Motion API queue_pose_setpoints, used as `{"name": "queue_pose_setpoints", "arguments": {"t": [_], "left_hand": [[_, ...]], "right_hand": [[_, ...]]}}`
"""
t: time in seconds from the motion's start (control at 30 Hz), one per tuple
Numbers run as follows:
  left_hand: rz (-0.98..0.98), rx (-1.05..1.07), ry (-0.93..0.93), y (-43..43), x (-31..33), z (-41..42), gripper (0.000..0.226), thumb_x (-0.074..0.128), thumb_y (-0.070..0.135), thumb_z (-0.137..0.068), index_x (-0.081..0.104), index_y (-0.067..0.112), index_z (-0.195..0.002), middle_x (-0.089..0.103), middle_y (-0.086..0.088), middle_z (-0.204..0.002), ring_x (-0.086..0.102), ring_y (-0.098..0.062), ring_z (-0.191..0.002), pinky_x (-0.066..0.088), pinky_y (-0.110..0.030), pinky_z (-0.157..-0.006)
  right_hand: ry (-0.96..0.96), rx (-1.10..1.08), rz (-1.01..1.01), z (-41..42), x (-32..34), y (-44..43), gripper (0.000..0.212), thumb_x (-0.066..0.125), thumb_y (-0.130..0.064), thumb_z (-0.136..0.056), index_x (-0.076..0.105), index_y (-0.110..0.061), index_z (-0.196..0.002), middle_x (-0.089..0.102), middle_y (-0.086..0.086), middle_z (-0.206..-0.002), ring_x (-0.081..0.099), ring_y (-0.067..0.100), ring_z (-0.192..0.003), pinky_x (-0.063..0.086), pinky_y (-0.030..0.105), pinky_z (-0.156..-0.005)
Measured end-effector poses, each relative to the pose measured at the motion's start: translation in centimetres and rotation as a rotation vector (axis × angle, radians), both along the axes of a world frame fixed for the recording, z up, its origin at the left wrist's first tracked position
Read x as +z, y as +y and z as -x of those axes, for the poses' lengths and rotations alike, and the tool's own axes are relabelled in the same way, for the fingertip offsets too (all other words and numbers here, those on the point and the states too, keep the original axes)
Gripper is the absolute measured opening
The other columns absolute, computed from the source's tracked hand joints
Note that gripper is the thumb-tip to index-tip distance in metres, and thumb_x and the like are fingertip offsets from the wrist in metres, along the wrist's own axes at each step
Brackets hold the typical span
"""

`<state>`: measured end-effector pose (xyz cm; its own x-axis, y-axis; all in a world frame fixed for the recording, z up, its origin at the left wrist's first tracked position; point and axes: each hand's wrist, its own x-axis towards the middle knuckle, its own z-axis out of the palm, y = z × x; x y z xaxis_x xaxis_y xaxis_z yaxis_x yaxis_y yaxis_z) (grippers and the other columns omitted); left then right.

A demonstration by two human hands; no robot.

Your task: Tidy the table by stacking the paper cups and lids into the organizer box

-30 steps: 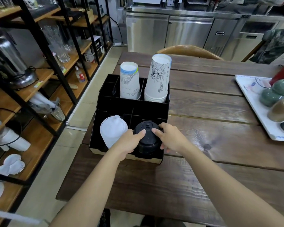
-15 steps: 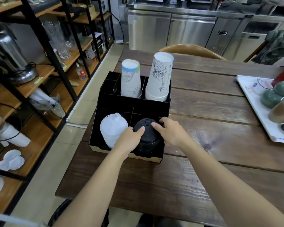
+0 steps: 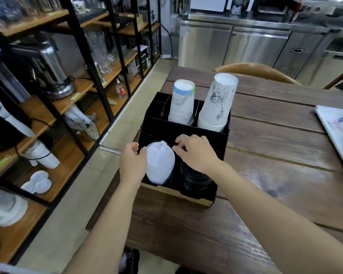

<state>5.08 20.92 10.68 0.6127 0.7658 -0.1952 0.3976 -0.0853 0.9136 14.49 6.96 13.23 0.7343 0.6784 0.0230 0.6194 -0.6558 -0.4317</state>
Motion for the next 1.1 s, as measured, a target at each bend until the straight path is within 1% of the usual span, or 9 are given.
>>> {"name": "queue_pose_setpoints", "arguments": {"t": [0.1,0.2,0.37,0.5,0.73,0.87,0.93,1.0,1.1], "left_hand": [[0.075,-0.052,0.031,0.3,-1.4,0.1,0.043,0.050,0.028,-0.093,0.044,0.014,-0.133,0.050,-0.007,-0.136,0.048,-0.023,-0.121,0.039,-0.032,-0.091],[0.106,-0.083,0.049,0.2,-2.1,0.0,0.046,0.049,0.028,-0.093,0.042,0.013,-0.136,0.050,-0.005,-0.135,0.048,-0.023,-0.121,0.038,-0.031,-0.089],[0.066,-0.134,0.049,0.0,-2.5,-0.3,0.026,0.047,0.023,-0.094,0.053,0.016,-0.117,0.055,-0.001,-0.106,0.052,-0.021,-0.100,0.045,-0.035,-0.082],[0.001,-0.127,0.036,0.0,-2.6,-0.6,0.032,0.048,0.021,-0.093,0.054,0.014,-0.124,0.058,0.000,-0.110,0.054,-0.020,-0.103,0.048,-0.036,-0.085],[0.039,-0.056,0.041,-0.1,-2.9,-1.0,0.030,0.044,0.017,-0.095,0.054,0.015,-0.123,0.058,-0.003,-0.116,0.051,-0.020,-0.102,0.043,-0.034,-0.083],[-0.052,-0.108,0.076,-0.4,-2.9,-1.1,0.030,0.046,0.022,-0.095,0.052,0.014,-0.124,0.058,-0.006,-0.116,0.052,-0.021,-0.100,0.047,-0.037,-0.086],[-0.062,-0.117,0.076,-0.3,-2.8,-1.0,0.030,0.048,0.023,-0.094,0.053,0.014,-0.122,0.059,-0.007,-0.117,0.052,-0.021,-0.100,0.047,-0.037,-0.085],[-0.054,-0.127,0.087,0.0,-2.9,-0.9,0.029,0.049,0.025,-0.094,0.054,0.015,-0.121,0.060,-0.007,-0.117,0.054,-0.022,-0.101,0.048,-0.038,-0.086],[-0.089,-0.174,0.123,0.2,-2.8,-0.7,0.030,0.048,0.029,-0.094,0.054,0.017,-0.121,0.060,-0.006,-0.117,0.055,-0.023,-0.101,0.048,-0.037,-0.081]], "right_hand": [[0.015,0.034,0.099,-0.5,-1.2,1.4,0.036,0.041,-0.036,-0.096,0.053,-0.011,-0.119,0.066,0.006,-0.114,0.052,0.027,-0.110,0.028,0.038,-0.094],[0.042,0.032,0.176,-0.8,-2.2,2.2,0.034,0.040,-0.039,-0.094,0.053,-0.011,-0.109,0.065,0.008,-0.105,0.053,0.027,-0.105,0.027,0.039,-0.091],[-0.018,0.041,0.265,-1.5,-3.0,2.7,0.030,0.041,-0.036,-0.095,0.055,-0.010,-0.103,0.062,0.008,-0.100,0.051,0.026,-0.106,0.027,0.040,-0.091],[-0.022,0.037,0.251,-1.7,-3.0,2.8,0.029,0.044,-0.033,-0.094,0.059,-0.010,-0.101,0.064,0.007,-0.105,0.049,0.023,-0.109,0.025,0.039,-0.093],[-0.066,0.091,0.274,-1.3,-2.7,2.7,0.031,0.043,-0.035,-0.095,0.059,-0.009,-0.099,0.066,0.004,-0.101,0.053,0.023,-0.103,0.027,0.038,-0.092],[-0.108,0.121,0.326,-1.4,-2.6,2.5,0.021,0.042,-0.033,-0.096,0.046,-0.015,-0.084,0.052,0.001,-0.084,0.052,0.023,-0.100,0.027,0.039,-0.090],[-0.146,0.138,0.362,-1.5,-2.6,2.6,0.021,0.042,-0.032,-0.096,0.049,-0.014,-0.087,0.047,-0.001,-0.082,0.051,0.023,-0.095,0.027,0.039,-0.090],[-0.170,0.146,0.408,-1.4,-2.6,2.8,0.025,0.041,-0.032,-0.097,0.055,-0.011,-0.099,0.046,0.000,-0.083,0.046,0.022,-0.088,0.027,0.039,-0.090],[-0.180,0.171,0.409,-1.4,-2.4,2.7,0.031,0.040,-0.036,-0.097,0.055,-0.010,-0.106,0.051,0.003,-0.087,0.050,0.024,-0.099,0.026,0.040,-0.091]]}}
